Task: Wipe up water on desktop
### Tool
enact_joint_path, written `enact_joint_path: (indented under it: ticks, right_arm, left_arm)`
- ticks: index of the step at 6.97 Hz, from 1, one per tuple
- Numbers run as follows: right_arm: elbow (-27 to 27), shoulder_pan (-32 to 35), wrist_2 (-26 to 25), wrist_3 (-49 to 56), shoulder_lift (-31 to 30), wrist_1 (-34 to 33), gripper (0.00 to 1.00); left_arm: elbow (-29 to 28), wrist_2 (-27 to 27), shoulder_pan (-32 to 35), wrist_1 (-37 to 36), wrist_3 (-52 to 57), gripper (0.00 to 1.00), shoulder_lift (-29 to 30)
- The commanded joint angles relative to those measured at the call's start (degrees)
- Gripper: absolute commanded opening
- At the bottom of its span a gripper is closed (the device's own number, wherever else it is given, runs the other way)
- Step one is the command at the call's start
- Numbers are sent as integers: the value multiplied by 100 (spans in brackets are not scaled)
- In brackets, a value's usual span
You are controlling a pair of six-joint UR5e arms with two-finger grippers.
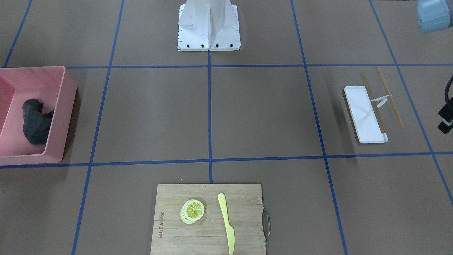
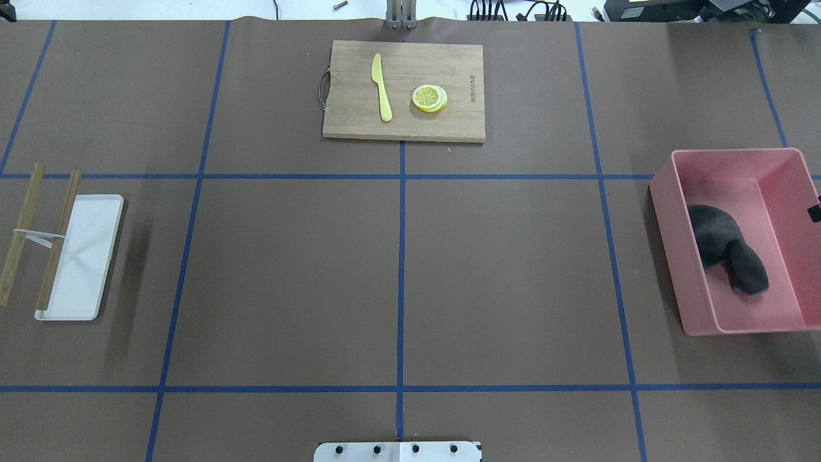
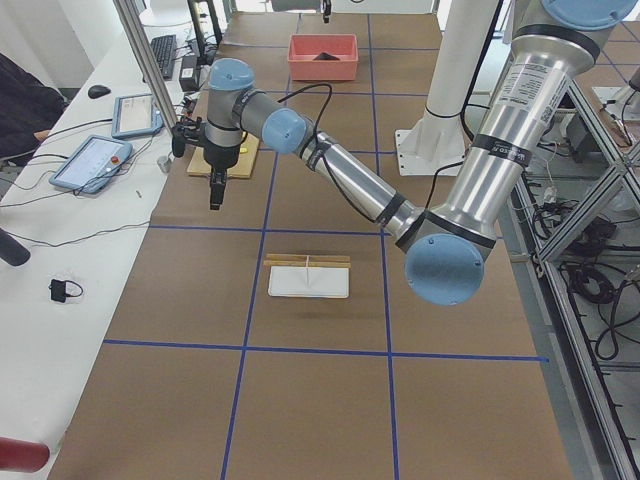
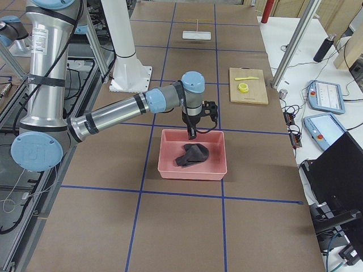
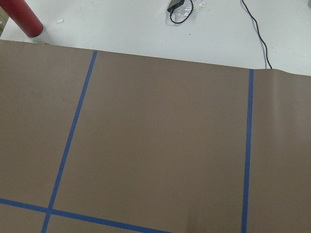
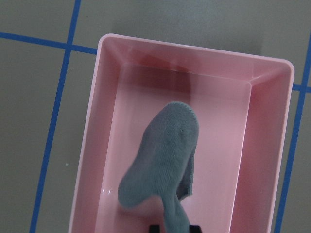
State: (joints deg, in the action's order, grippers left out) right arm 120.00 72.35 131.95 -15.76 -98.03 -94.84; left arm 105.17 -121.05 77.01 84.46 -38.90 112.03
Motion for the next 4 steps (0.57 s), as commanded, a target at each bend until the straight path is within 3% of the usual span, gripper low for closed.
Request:
enact_joint_path:
  ticks: [1, 2, 3, 4]
  right_arm:
    - [-474, 260, -133, -50, 298, 70, 100]
    - [-826, 723, -74, 11, 824, 10, 100]
    - [-995, 797, -73, 21, 856, 53, 100]
    - [-1031, 798, -125, 21, 778, 79, 100]
  left_arm:
    - [47, -7, 16, -17, 49, 99, -15]
    - [39, -15, 42, -26, 66, 99, -24]
    - [126, -146, 68, -18, 180, 99, -267]
    - [118, -373, 286, -26, 955, 99, -487]
